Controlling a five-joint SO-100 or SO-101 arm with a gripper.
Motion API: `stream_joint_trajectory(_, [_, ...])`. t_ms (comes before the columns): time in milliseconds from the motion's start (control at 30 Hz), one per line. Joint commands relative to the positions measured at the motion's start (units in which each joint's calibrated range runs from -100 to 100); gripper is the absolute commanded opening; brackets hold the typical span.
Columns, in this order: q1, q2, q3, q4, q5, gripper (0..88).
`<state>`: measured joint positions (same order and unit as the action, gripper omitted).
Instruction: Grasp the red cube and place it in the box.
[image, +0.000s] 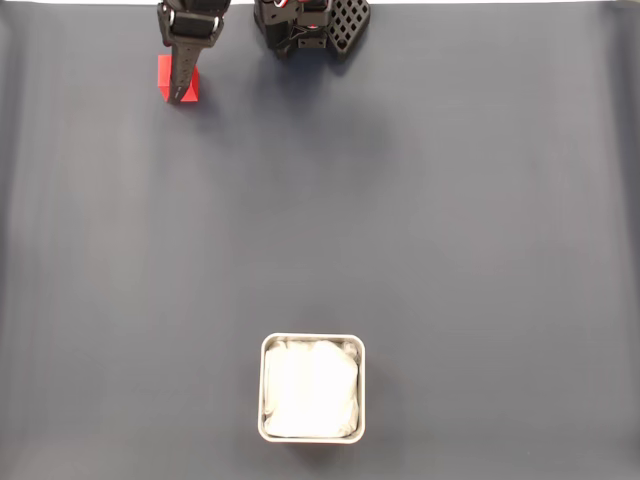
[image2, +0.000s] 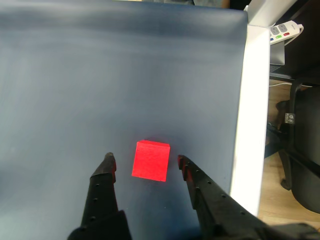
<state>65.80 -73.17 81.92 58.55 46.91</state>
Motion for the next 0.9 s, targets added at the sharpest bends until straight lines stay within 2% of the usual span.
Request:
stream_joint_trajectory(0, [0.8, 0.8, -0.1, -1.4, 0.6, 29.5])
stream_joint_trajectory(500, [1.8, 0.5, 0.4, -1.0, 1.1, 26.0])
stream_joint_trajectory(867, [2.3, -0.1, 0.4, -0.4, 1.7, 18.4])
